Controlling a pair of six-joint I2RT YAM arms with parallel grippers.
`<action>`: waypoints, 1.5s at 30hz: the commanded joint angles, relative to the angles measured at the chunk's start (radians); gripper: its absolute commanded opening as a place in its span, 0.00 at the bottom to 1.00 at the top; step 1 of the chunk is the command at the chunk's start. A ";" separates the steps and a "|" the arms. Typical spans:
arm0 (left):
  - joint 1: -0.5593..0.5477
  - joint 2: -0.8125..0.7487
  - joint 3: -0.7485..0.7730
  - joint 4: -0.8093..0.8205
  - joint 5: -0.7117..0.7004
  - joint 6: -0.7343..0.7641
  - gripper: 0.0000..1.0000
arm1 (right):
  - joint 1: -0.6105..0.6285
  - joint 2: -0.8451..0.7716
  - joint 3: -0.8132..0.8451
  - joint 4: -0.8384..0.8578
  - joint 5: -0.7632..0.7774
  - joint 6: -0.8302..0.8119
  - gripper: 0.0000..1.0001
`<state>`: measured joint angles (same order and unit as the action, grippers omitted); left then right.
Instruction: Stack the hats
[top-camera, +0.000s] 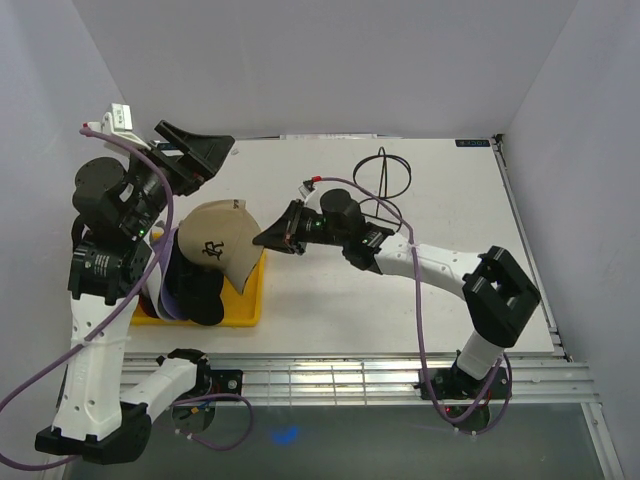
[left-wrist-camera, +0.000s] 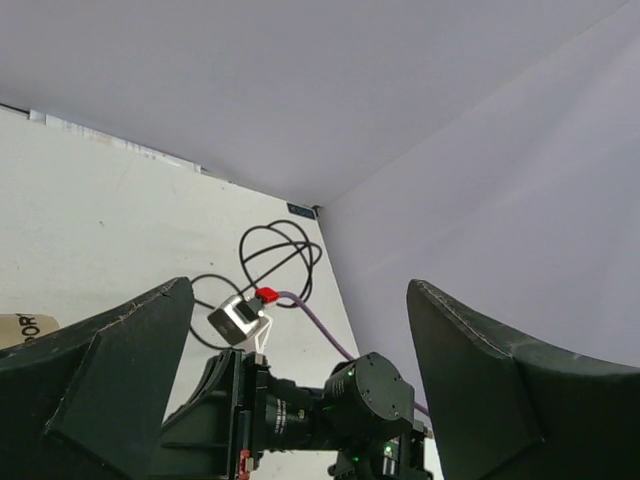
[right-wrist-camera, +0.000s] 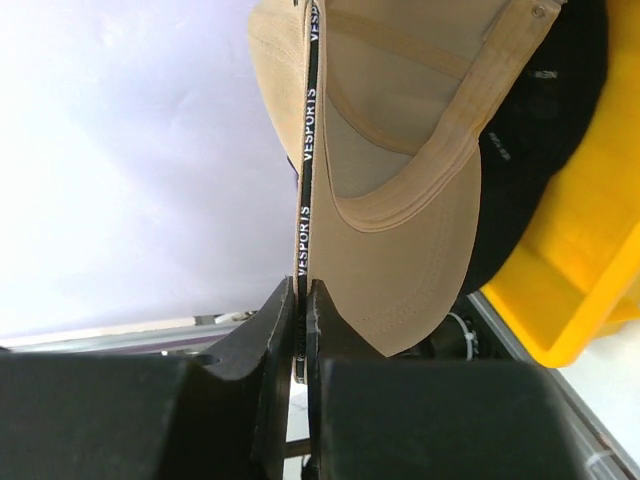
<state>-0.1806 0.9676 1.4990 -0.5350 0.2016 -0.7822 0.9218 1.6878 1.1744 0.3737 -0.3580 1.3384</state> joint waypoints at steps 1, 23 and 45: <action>-0.003 -0.013 0.026 0.053 -0.036 -0.034 0.98 | -0.020 -0.083 -0.002 0.116 0.053 0.050 0.08; -0.003 -0.035 -0.028 0.044 -0.042 -0.011 0.98 | -0.460 -0.316 0.114 0.011 0.257 0.192 0.08; -0.003 -0.007 -0.094 0.082 0.032 -0.043 0.97 | -0.693 -0.554 -0.377 0.237 0.217 0.358 0.08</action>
<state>-0.1810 0.9707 1.4124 -0.4728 0.2138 -0.8204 0.2394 1.1816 0.8291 0.4644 -0.1333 1.6466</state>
